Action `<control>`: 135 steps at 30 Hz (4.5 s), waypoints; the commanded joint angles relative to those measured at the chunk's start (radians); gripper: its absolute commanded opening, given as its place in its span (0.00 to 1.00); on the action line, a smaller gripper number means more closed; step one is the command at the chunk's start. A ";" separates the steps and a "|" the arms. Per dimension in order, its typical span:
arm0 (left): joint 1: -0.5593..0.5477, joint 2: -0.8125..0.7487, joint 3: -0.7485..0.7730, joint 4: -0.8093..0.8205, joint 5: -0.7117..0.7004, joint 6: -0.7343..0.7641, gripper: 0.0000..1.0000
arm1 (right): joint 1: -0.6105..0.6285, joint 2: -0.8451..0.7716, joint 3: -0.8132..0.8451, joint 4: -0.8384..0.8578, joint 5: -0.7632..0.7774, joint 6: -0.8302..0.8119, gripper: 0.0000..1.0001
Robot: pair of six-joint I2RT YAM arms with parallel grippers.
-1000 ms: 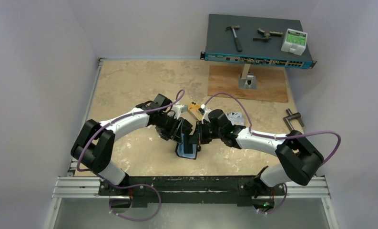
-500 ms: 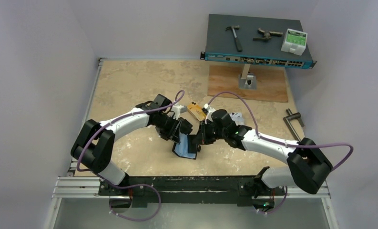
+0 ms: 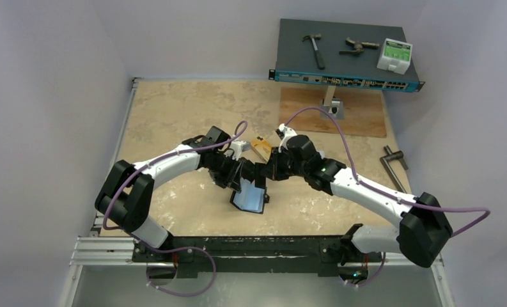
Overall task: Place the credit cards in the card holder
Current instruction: Turn over the card slot in the card holder, then pick up the card holder from the center of the board.
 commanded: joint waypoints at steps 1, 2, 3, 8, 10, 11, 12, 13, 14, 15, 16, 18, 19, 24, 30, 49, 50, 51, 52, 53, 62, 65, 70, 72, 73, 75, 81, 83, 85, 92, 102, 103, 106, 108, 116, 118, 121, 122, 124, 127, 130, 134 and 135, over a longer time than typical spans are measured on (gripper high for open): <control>-0.006 -0.014 0.010 0.012 0.008 0.006 0.18 | 0.000 0.024 -0.031 0.016 0.023 0.000 0.00; -0.005 -0.015 0.009 0.012 0.009 0.006 0.18 | -0.001 0.037 -0.039 0.020 0.015 0.001 0.00; -0.006 -0.015 0.009 0.012 0.008 0.006 0.18 | -0.001 0.051 -0.048 0.029 0.005 0.002 0.00; -0.006 -0.014 0.008 0.010 0.011 0.008 0.18 | 0.000 0.118 -0.102 0.122 -0.035 0.029 0.00; -0.005 -0.015 0.009 0.008 0.008 0.009 0.18 | 0.001 0.141 -0.127 0.188 -0.080 0.050 0.00; -0.006 -0.014 0.011 0.007 0.008 0.009 0.18 | 0.000 0.155 -0.134 0.217 -0.104 0.058 0.00; -0.006 -0.015 0.012 0.006 0.008 0.010 0.18 | 0.001 0.168 -0.143 0.249 -0.135 0.061 0.00; -0.006 -0.015 0.014 0.004 0.009 0.011 0.19 | 0.001 0.170 -0.167 0.314 -0.178 0.074 0.00; -0.005 -0.014 0.016 0.001 0.010 0.012 0.19 | 0.002 0.168 -0.190 0.378 -0.213 0.094 0.00; -0.005 -0.015 0.017 -0.001 0.010 0.013 0.20 | 0.003 0.173 -0.201 0.408 -0.242 0.108 0.00; -0.006 -0.015 0.017 -0.002 0.008 0.015 0.21 | 0.003 0.180 -0.198 0.408 -0.261 0.105 0.00; -0.007 -0.015 0.017 -0.003 0.010 0.015 0.23 | 0.006 0.184 -0.203 0.415 -0.272 0.102 0.00; -0.006 -0.013 0.017 -0.002 0.011 0.015 0.24 | 0.005 0.179 -0.207 0.418 -0.277 0.101 0.00; -0.005 -0.008 0.024 -0.001 0.018 0.014 0.35 | 0.008 0.189 -0.211 0.436 -0.293 0.106 0.00; -0.006 0.000 0.030 -0.006 0.038 0.011 0.41 | 0.019 0.235 -0.189 0.440 -0.298 0.100 0.00; -0.010 0.025 0.039 -0.003 0.064 0.003 0.46 | 0.021 0.281 -0.137 0.491 -0.304 0.106 0.00; -0.012 0.025 0.038 0.000 0.061 0.004 0.46 | 0.021 0.281 -0.133 0.491 -0.305 0.106 0.00; -0.012 0.024 0.039 -0.002 0.062 0.004 0.46 | 0.021 0.284 -0.129 0.490 -0.305 0.106 0.00; -0.011 0.022 0.042 -0.004 0.064 0.004 0.46 | 0.021 0.286 -0.126 0.490 -0.306 0.105 0.00; -0.011 0.020 0.047 -0.009 0.070 0.004 0.47 | 0.023 0.288 -0.124 0.490 -0.305 0.105 0.00; -0.016 0.026 0.020 -0.017 0.057 0.060 0.37 | 0.023 0.306 -0.133 0.510 -0.305 0.110 0.00; -0.015 0.051 0.036 -0.054 -0.012 0.065 0.28 | 0.022 0.293 -0.148 0.508 -0.300 0.108 0.00; -0.021 0.063 0.067 -0.065 -0.041 0.064 0.28 | 0.023 0.290 -0.157 0.517 -0.296 0.114 0.00; -0.025 0.065 0.069 -0.073 -0.055 0.066 0.27 | 0.022 0.288 -0.155 0.514 -0.303 0.113 0.00; -0.025 0.060 0.068 -0.074 -0.066 0.066 0.26 | 0.022 0.282 -0.156 0.508 -0.310 0.111 0.00; -0.027 0.048 0.061 -0.077 -0.087 0.067 0.22 | 0.018 0.258 -0.161 0.476 -0.295 0.097 0.00; -0.021 0.045 0.060 -0.072 -0.020 0.071 0.00 | -0.031 0.181 -0.236 0.461 -0.288 0.103 0.00; -0.013 0.022 0.054 -0.041 0.057 0.075 0.00 | -0.054 0.150 -0.259 0.478 -0.301 0.119 0.00; -0.005 -0.028 0.056 -0.020 0.114 0.075 0.00 | -0.076 0.105 -0.272 0.508 -0.328 0.137 0.00; 0.021 -0.143 0.266 -0.191 0.269 0.105 0.00 | -0.089 -0.126 -0.278 0.523 -0.309 0.132 0.00; 0.049 -0.393 0.605 -0.314 0.438 0.291 0.00 | -0.092 -0.588 -0.267 0.672 -0.074 0.025 0.00; 0.049 -0.408 0.636 -0.324 0.457 0.309 0.00 | -0.091 -0.584 -0.224 0.661 -0.092 0.005 0.00; 0.050 -0.421 0.738 -0.373 0.505 0.336 0.00 | -0.090 -0.547 -0.130 0.712 -0.183 0.002 0.00; 0.049 -0.428 0.784 -0.404 0.538 0.354 0.00 | -0.089 -0.535 -0.082 0.757 -0.222 0.015 0.00; 0.049 -0.518 0.764 -0.254 0.601 0.237 0.00 | -0.065 -0.501 0.122 0.751 -0.366 0.003 0.00; 0.049 -0.522 0.748 -0.208 0.596 0.195 0.00 | -0.037 -0.497 0.141 0.756 -0.386 -0.003 0.00; 0.050 -0.527 0.716 -0.119 0.588 0.101 0.00 | 0.015 -0.495 0.141 0.736 -0.388 -0.035 0.00; 0.051 -0.525 0.708 -0.092 0.593 0.074 0.00 | 0.033 -0.492 0.137 0.735 -0.387 -0.042 0.00; 0.050 -0.524 0.695 -0.052 0.590 0.030 0.00 | 0.066 -0.486 0.134 0.735 -0.388 -0.056 0.00; 0.056 -0.524 0.665 0.005 0.577 -0.032 0.00 | 0.087 -0.474 0.143 0.711 -0.383 -0.078 0.00; 0.066 -0.526 0.643 0.040 0.560 -0.078 0.00 | 0.087 -0.483 0.166 0.673 -0.361 -0.114 0.00; 0.068 -0.531 0.624 0.032 0.514 -0.090 0.00 | 0.092 -0.471 0.195 0.586 -0.284 -0.144 0.00; 0.071 -0.536 0.616 0.024 0.486 -0.085 0.00 | 0.099 -0.472 0.189 0.574 -0.209 -0.145 0.00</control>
